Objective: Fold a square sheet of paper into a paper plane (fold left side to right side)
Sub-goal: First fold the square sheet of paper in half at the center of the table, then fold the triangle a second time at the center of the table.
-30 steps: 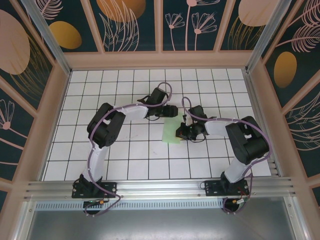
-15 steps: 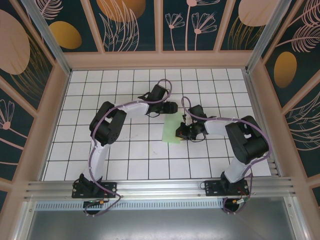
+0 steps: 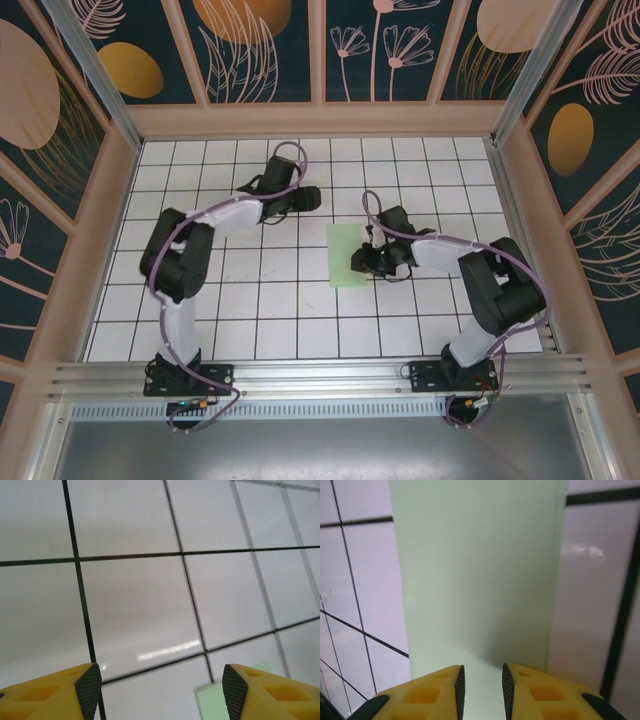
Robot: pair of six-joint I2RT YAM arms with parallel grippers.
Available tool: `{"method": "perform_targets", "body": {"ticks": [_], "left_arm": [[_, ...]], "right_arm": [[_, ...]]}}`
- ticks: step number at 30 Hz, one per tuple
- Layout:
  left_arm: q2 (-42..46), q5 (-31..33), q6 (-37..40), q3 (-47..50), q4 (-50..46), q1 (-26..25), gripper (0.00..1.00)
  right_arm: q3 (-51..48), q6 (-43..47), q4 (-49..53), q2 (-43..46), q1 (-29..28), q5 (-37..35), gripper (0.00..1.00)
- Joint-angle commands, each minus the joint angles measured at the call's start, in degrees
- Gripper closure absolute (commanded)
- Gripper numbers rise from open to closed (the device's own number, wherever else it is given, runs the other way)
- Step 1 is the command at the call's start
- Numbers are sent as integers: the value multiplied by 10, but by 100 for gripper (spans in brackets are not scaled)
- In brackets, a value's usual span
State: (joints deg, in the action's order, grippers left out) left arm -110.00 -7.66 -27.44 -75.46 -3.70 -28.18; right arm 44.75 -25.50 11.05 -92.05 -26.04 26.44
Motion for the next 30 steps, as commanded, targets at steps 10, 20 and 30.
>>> {"method": "perform_targets", "body": {"ticks": [10, 20, 30], "left_arm": [[173, -166, -126, 259, 174, -52, 40], [103, -186, -191, 287, 240, -116, 44], [67, -209, -192, 272, 236, -128, 44]], "right_arm": [[30, 35, -16, 10, 87, 34, 52], [13, -10, 1, -14, 87, 51, 55], [-15, -16, 26, 14, 97, 71, 57]]}}
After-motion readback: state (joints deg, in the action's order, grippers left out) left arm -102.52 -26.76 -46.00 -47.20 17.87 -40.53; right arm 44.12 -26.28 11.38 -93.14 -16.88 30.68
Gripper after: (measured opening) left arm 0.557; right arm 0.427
